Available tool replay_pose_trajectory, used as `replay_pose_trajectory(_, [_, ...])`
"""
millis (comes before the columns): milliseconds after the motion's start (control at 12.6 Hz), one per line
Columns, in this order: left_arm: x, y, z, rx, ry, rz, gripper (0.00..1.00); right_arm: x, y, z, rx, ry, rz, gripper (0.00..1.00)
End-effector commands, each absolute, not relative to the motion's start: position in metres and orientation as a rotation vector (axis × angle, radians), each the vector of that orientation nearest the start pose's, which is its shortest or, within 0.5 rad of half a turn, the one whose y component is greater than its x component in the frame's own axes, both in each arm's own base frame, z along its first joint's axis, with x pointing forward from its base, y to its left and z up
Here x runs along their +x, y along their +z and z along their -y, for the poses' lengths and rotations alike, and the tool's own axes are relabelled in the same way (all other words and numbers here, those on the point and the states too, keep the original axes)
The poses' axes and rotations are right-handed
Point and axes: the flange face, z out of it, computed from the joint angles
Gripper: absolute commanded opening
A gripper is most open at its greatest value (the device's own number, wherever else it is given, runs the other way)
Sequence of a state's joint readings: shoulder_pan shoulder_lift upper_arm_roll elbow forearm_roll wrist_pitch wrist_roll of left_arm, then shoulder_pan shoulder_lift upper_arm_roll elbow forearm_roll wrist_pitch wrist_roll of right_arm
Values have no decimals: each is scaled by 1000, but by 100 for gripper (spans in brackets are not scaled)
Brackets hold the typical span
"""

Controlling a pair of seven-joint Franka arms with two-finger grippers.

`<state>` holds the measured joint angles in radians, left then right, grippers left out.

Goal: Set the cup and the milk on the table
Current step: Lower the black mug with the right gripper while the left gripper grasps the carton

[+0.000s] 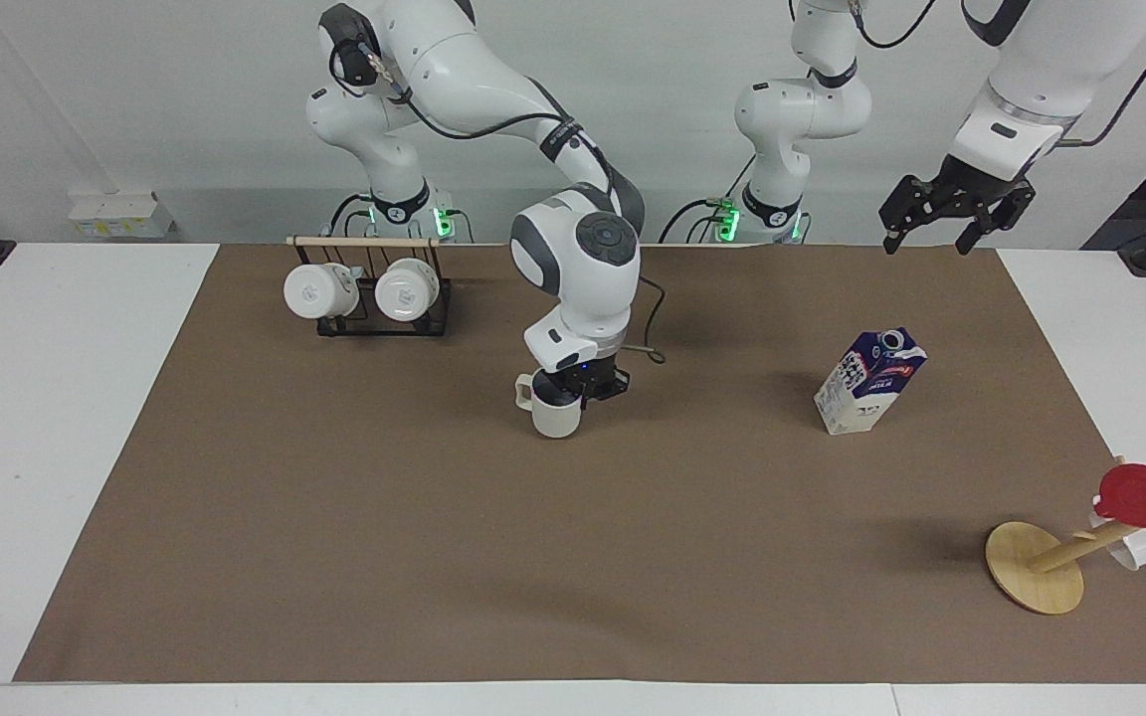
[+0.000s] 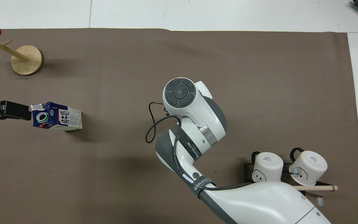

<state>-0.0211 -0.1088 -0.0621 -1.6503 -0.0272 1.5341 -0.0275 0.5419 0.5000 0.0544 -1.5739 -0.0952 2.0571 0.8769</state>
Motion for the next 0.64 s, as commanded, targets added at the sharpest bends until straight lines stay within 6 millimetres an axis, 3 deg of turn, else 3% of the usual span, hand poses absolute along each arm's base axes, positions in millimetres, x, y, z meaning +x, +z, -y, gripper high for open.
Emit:
replay_pose_trajectory(0, [507, 642, 65, -3169, -8, -117, 100, 563, 353, -369, -3164, -55, -344, 3])
replay_pose_trajectory(79, [509, 631, 71, -3169, -25, -125, 100, 564, 354, -368, -3165, -57, -346, 12])
replay_pose_trajectory(159, [512, 613, 79, -3169, -31, -136, 100, 565, 355, -368, -3165, -57, -346, 29])
replay_pose_trajectory(238, [514, 594, 88, -3170, -48, -148, 100, 565, 356, -369, -3165, -57, -347, 72])
replay_pose_trajectory(318, [515, 579, 88, -3171, -77, -145, 100, 566, 359, -370, -3164, -65, -347, 99])
replay_pose_trajectory(556, [518, 563, 89, -3172, -121, -144, 100, 571, 383, -372, -3133, -112, -358, 100])
